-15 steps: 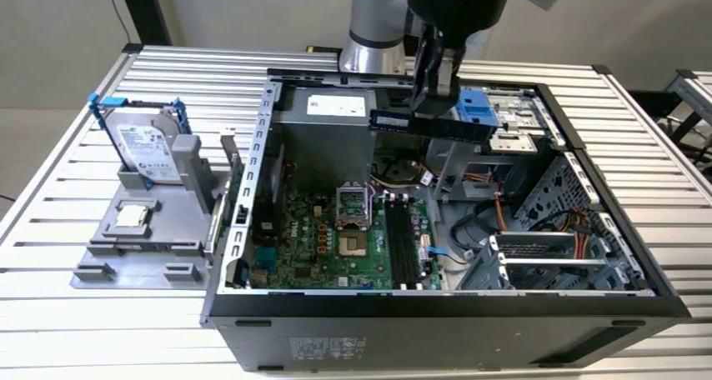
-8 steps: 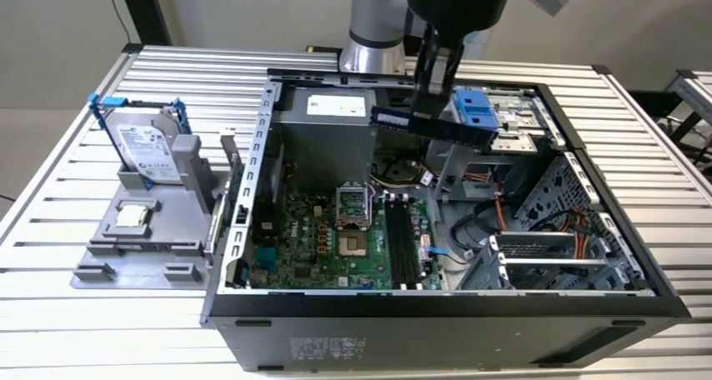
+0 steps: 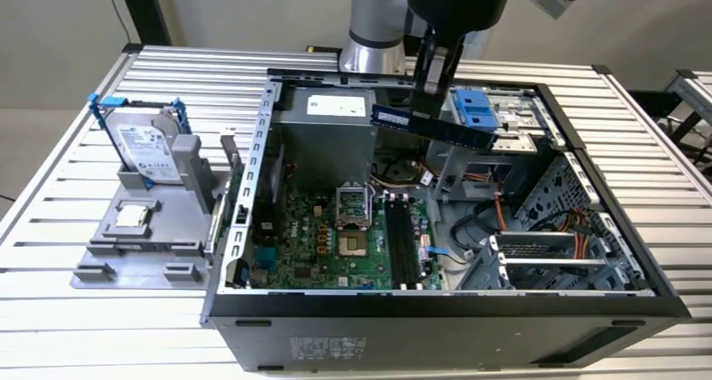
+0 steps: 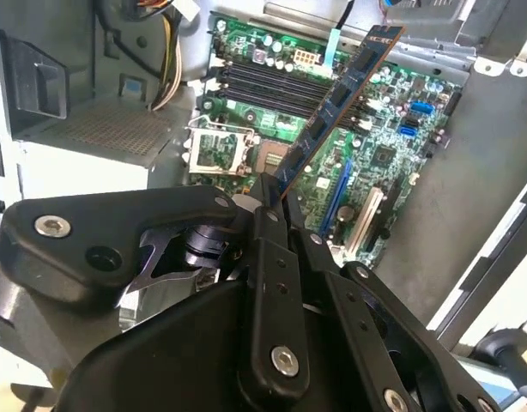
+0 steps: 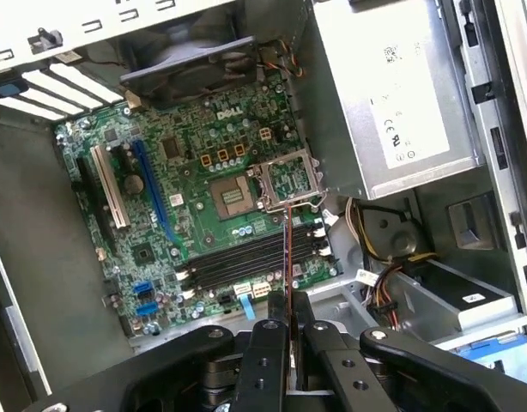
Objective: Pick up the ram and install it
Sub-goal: 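Insert the ram into the slot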
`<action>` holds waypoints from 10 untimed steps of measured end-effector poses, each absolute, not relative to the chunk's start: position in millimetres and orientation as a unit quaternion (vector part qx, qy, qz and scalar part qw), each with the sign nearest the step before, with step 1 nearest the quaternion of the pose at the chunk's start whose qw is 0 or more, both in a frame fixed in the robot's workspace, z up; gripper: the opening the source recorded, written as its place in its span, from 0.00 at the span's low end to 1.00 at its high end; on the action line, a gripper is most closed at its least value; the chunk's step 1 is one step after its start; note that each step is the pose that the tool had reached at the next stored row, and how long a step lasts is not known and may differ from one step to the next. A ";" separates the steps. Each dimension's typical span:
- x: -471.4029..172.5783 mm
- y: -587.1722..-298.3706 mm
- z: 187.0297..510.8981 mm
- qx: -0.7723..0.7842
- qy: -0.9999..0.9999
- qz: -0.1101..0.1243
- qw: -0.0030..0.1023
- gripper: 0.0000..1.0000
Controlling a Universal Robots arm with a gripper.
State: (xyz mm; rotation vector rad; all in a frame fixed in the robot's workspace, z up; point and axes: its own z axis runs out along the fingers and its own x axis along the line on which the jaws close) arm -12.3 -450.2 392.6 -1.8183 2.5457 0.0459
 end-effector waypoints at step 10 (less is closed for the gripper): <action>-12.2 -450.2 392.5 -0.527 0.849 0.014 0.007 0.00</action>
